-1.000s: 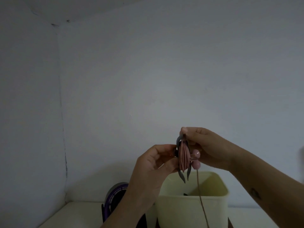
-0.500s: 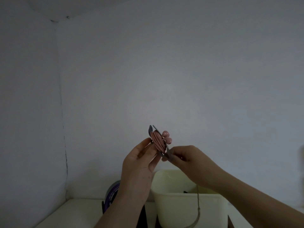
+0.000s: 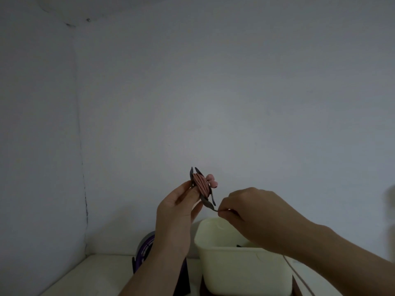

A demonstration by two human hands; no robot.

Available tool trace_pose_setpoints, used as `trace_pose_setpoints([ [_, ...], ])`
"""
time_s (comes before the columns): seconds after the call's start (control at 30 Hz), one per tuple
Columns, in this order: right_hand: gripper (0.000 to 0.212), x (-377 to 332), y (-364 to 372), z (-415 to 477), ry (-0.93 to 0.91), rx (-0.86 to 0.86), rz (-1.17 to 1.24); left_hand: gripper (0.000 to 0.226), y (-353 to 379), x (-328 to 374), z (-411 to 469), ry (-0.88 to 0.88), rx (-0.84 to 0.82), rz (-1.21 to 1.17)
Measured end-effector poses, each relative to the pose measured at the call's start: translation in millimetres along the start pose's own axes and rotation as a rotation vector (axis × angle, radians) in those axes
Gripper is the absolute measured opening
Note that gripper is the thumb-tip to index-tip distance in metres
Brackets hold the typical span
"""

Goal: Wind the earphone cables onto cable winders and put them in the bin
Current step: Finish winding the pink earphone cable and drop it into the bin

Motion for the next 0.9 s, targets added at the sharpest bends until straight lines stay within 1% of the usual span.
trace_pose_setpoints([
  [0.13,0.03,1,-2,2,-0.071,0.007,-0.144,0.02,0,0,-1,-0.015,-0.02,0.038],
  [0.3,0.022,-1,-10,6,-0.118,0.044,-0.204,0.018,2,-5,-1,-0.058,-0.038,0.051],
  [0.37,0.024,-4,-16,8,-0.113,0.038,-0.191,0.02,2,-12,1,-0.047,-0.018,0.178],
  [0.47,0.017,4,-29,11,-0.042,0.041,-0.09,0.025,3,-17,1,0.074,-0.066,0.407],
  [0.53,0.026,14,-36,13,-0.008,0.063,-0.054,0.023,7,-15,-4,0.138,-0.161,0.474],
  [0.57,0.027,20,-37,13,0.005,0.056,-0.031,0.023,10,-14,-7,0.164,-0.217,0.498],
  [0.63,0.019,31,-41,15,0.015,0.059,0.033,0.025,11,-14,-13,0.202,-0.301,0.534],
  [0.7,0.015,41,-44,14,0.015,0.083,0.132,0.027,9,-17,-15,0.211,-0.34,0.517],
  [0.8,0.015,54,-42,11,0.053,0.1,0.341,0.025,6,-15,-16,0.184,-0.364,0.411],
  [0.87,0.013,62,-34,10,0.074,0.104,0.47,0.025,8,-13,-17,0.151,-0.411,0.326],
  [0.9,0.015,65,-30,11,0.078,0.111,0.548,0.025,9,-13,-18,0.141,-0.43,0.298],
])
Point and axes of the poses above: each hand's wrist, its own z-axis towards the middle knuckle, its own y-axis out of the palm, x = y × z, the point moved 5 cm from there along z, towards the middle knuckle, and after that the axes turned 6 degrees about x, right-handed, at the moved point
